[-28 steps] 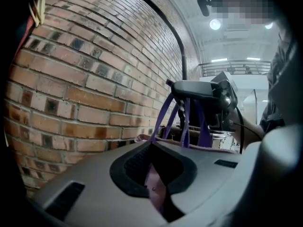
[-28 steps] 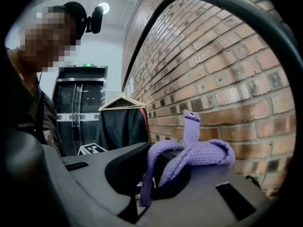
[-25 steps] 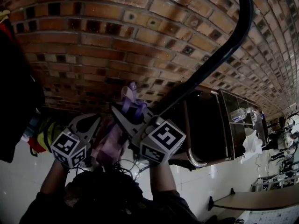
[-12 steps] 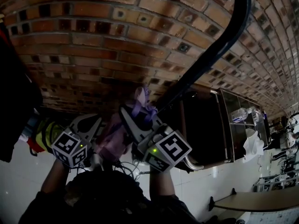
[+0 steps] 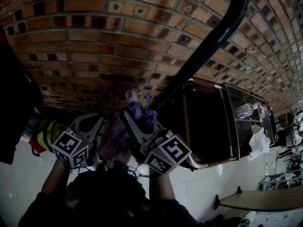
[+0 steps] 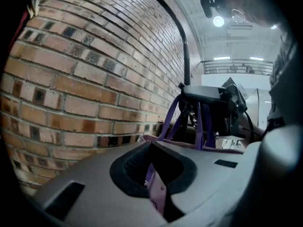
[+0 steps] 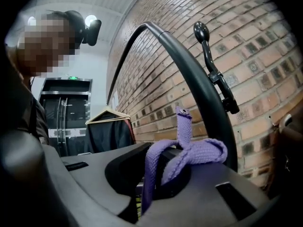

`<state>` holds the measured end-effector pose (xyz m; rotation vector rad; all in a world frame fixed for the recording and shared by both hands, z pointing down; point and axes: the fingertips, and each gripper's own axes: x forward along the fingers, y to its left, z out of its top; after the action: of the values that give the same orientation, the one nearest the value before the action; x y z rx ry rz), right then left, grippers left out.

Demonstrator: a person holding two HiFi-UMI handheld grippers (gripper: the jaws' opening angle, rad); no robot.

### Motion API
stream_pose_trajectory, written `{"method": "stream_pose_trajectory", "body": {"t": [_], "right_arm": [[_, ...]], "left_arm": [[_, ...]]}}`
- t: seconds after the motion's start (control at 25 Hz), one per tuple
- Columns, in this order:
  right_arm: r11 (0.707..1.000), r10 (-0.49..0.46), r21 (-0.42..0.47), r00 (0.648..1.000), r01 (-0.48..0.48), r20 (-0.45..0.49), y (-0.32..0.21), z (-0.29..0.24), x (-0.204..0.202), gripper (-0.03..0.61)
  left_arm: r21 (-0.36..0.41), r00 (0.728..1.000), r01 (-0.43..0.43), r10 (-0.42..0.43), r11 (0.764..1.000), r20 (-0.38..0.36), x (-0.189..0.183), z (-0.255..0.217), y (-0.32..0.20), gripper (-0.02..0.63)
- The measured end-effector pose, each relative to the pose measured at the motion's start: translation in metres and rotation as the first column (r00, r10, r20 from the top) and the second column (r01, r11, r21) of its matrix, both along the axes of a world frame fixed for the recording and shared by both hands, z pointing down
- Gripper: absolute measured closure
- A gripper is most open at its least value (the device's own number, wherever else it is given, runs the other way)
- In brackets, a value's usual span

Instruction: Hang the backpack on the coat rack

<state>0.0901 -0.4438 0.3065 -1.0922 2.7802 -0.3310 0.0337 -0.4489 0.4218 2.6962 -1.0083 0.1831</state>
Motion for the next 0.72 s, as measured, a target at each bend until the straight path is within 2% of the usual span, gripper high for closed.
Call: {"method": "stream_pose_trajectory", "body": {"t": [0.32,0.52,0.72], "right_arm": [[0.997,0.082,0.001,0.996,-0.082,0.022,0.001,0.007,0.013,0.58],[0.985,0.172,-0.044,0.982,-0.169,0.071,-0.002,0.013,0.024,0.58],[0.981,0.191,-0.048,0.977,-0.187,0.099,-0.004,0.008,0.025,0.58]], "left_arm": [[-0.012,1.0,-0.023,0.023,1.0,-0.002,0.006,0.005,0.003,0.6],[-0.01,0.999,-0.033,0.033,0.999,0.002,0.012,0.006,0.007,0.6],[-0.004,0.999,-0.033,0.033,0.999,0.008,0.006,0.006,0.006,0.6]]}}
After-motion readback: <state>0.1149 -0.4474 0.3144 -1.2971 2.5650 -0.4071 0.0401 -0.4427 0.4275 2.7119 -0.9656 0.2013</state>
